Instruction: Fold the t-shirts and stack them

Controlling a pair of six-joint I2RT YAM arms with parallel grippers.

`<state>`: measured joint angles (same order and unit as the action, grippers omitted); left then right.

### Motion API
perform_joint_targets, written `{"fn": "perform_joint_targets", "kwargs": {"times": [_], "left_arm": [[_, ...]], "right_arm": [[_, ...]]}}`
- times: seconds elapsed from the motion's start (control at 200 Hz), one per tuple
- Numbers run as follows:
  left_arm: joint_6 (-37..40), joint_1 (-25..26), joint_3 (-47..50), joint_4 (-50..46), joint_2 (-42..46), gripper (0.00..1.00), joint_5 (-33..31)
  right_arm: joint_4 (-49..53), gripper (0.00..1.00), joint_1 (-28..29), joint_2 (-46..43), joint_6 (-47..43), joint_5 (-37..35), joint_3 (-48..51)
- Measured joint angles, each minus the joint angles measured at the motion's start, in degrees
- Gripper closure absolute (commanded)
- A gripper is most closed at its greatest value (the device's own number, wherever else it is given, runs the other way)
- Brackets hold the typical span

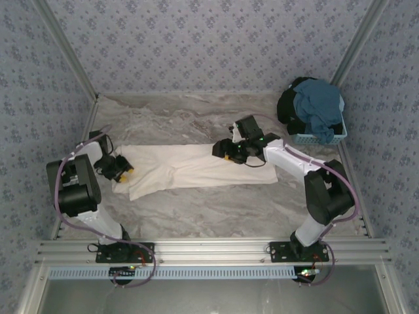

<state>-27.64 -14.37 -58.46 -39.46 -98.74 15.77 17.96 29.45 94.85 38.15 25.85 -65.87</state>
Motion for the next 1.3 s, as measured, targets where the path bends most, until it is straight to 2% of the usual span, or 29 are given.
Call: {"fn": "perform_joint_targets", "kwargs": {"times": [0.19, 0.52, 0.6, 0.809, 1.129, 1.304], "left_arm": [[-0.04, 0.15, 0.0, 0.74, 0.07, 0.73, 0.48], [-0.92, 2.14, -0.02, -0.57, 2.8, 0.74, 0.7], [-0.92, 2.75, -0.02, -1.18, 2.82, 0.79, 0.7], [-0.68, 3.26, -0.02, -2.49, 2.82, 1.0, 0.11], [-1.01, 3.26, -2.99, -6.34, 4.11, 1.0, -2.67], [-3.58, 3.82, -8.26, -10.67, 6.03, 1.0, -3.85]], "right_arm": [[0.04, 0.37, -0.02, 0.22, 0.0, 0.28, -0.39], [0.5, 0.38, -0.31, 1.9, 0.0, 0.59, -1.01], [0.48, 0.38, -0.46, 2.43, 0.0, 0.61, -2.05], [0.48, 0.39, -0.83, 2.47, -0.02, 0.81, -2.99], [0.7, 0.4, -1.38, 2.47, 0.0, 0.81, -2.99], [0.7, 0.4, -1.57, 2.47, -0.02, 0.81, -2.99]]}}
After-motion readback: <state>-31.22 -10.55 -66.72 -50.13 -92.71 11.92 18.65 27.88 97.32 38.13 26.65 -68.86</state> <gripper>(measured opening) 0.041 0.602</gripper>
